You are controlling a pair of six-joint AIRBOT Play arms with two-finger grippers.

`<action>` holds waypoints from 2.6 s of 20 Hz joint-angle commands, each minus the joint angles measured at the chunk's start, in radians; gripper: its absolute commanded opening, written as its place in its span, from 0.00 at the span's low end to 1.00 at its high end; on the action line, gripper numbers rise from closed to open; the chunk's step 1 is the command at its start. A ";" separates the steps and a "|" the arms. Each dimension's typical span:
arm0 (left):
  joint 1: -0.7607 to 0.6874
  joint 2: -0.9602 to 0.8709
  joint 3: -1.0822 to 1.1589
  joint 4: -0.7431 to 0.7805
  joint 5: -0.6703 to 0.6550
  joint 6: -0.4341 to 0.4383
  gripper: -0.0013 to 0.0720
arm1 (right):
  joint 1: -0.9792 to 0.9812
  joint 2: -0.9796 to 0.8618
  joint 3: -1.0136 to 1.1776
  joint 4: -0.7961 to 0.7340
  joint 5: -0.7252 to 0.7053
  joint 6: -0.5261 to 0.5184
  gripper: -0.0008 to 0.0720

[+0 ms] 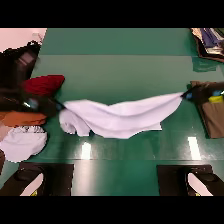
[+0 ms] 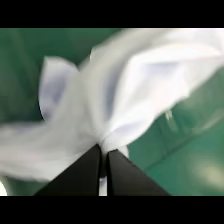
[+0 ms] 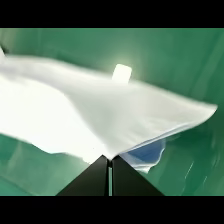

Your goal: Fold the shirts.

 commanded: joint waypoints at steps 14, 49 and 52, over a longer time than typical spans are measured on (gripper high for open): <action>0.067 -0.011 -0.017 0.520 0.107 -0.247 0.73 | -0.073 0.002 -0.189 -0.029 -0.015 0.003 0.03; 0.278 0.012 0.769 0.035 0.181 -0.064 0.05 | -0.016 0.000 0.469 -0.034 -0.045 -0.011 0.03; 0.278 0.017 0.985 0.028 0.120 -0.106 0.05 | -0.016 -0.001 0.588 -0.060 0.027 -0.011 0.03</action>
